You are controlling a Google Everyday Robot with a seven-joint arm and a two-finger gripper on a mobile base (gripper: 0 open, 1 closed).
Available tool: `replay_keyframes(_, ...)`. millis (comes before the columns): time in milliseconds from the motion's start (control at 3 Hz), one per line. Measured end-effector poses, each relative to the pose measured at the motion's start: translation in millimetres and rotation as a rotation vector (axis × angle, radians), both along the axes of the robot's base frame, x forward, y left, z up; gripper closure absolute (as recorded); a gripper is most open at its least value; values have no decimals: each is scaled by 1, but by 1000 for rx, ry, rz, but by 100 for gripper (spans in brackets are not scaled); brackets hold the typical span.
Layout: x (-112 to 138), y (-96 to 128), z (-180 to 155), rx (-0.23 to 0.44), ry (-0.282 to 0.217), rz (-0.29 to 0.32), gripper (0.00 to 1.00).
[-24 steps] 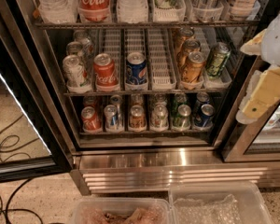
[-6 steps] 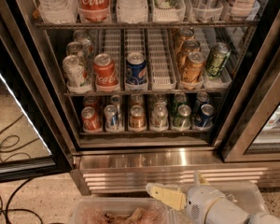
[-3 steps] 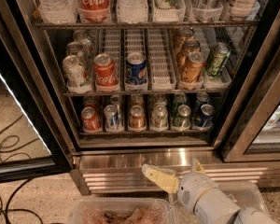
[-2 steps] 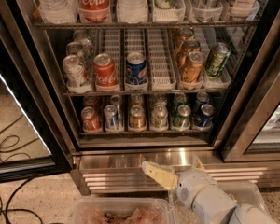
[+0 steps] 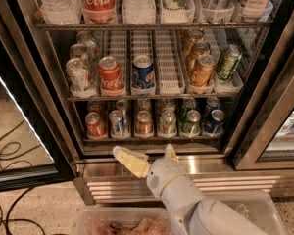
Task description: Pick green can from bottom shelf of fridge
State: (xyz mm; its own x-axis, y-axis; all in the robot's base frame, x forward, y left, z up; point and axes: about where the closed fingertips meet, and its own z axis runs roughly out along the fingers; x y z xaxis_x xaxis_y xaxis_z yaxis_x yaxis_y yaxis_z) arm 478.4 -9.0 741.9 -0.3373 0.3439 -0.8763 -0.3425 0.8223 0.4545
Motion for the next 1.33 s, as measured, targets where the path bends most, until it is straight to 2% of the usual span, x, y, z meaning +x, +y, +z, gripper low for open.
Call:
replay_keyframes(333,11,-10,0,-1,-13,-66,0)
replay_keyframes(667,11,-10,1,-3,-13,-67,0)
replay_keyframes(1000,15,-14,0,-28,-21,-121,0)
replay_keyframes(1333,2,33,-4,-131,-109,-105,0)
